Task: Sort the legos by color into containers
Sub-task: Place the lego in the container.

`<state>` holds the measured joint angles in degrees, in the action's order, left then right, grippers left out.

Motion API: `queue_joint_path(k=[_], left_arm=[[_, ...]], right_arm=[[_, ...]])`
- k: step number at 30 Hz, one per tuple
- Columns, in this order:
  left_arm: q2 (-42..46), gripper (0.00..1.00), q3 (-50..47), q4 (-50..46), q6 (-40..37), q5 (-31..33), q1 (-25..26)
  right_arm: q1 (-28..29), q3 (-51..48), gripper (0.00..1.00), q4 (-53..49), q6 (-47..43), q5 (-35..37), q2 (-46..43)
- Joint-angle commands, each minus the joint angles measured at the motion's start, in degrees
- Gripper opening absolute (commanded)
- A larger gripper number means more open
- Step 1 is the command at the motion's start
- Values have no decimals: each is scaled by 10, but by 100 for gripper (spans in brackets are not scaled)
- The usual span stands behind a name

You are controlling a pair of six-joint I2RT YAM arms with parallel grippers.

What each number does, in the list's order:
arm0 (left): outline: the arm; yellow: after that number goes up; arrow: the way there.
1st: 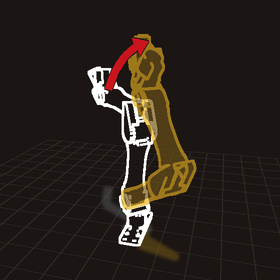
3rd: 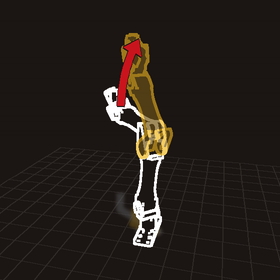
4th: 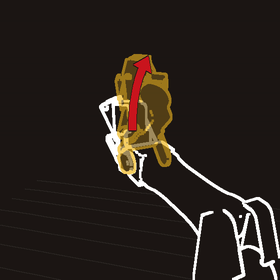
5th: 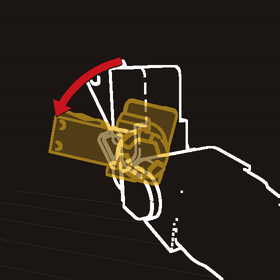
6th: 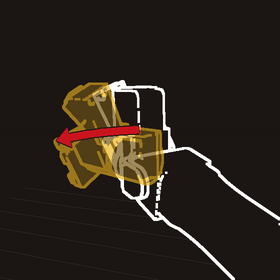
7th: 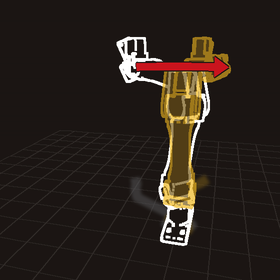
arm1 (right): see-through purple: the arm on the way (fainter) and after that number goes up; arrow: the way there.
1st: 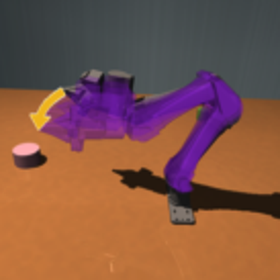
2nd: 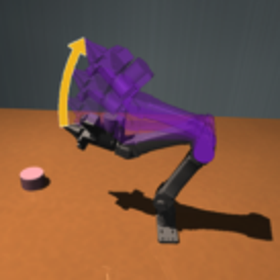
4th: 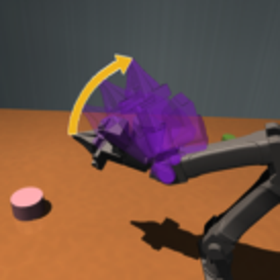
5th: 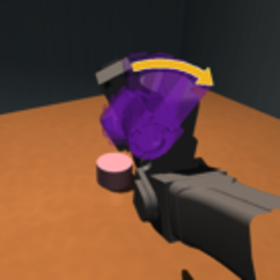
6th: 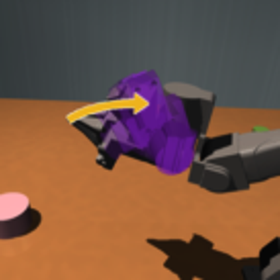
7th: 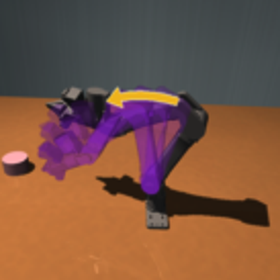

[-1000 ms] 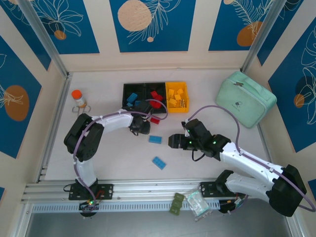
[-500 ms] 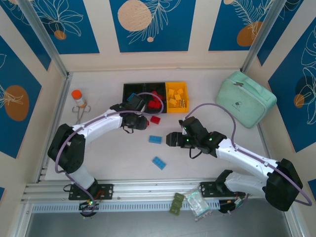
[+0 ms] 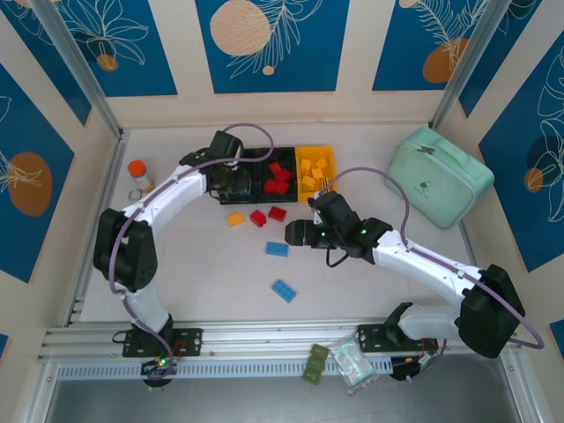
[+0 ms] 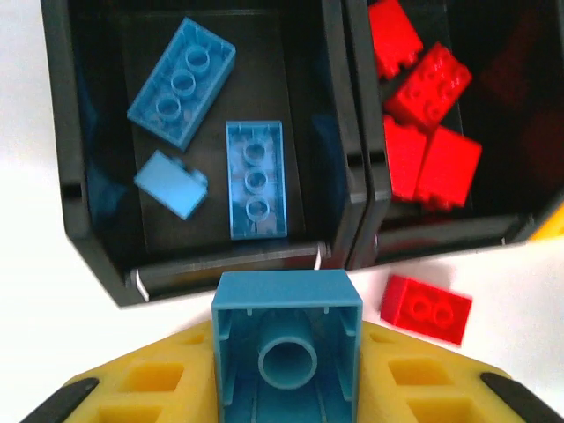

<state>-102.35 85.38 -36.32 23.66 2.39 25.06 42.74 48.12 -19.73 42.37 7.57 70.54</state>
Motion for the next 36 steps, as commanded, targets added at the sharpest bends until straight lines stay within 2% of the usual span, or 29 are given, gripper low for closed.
queue_joint_path(k=[1, 6, 11, 20, 24, 29, 36], left_arm=[[-44, 34, 55, -32, -16, 3, -13], [-115, 34, 128, -41, -12, 13, -26], [-184, 34, 196, -52, -1, -7, -42], [-252, 38, 272, -66, 4, -21, -48], [-264, 40, 282, -67, 5, -29, -48], [-262, 50, 281, -69, 9, -33, -48], [-207, 51, 247, -56, 14, -45, -47]], right_arm=[[-3, 21, 71, -6, -6, 7, 11], [-3, 22, 71, -6, 1, 6, 15], [-4, 17, 71, -18, 3, 14, 3], [-9, 4, 71, -28, 9, 19, -17], [-10, 1, 71, -30, 10, 20, -20], [-9, -3, 71, -35, 10, 21, -29], [-7, -6, 71, -36, 9, 22, -35]])
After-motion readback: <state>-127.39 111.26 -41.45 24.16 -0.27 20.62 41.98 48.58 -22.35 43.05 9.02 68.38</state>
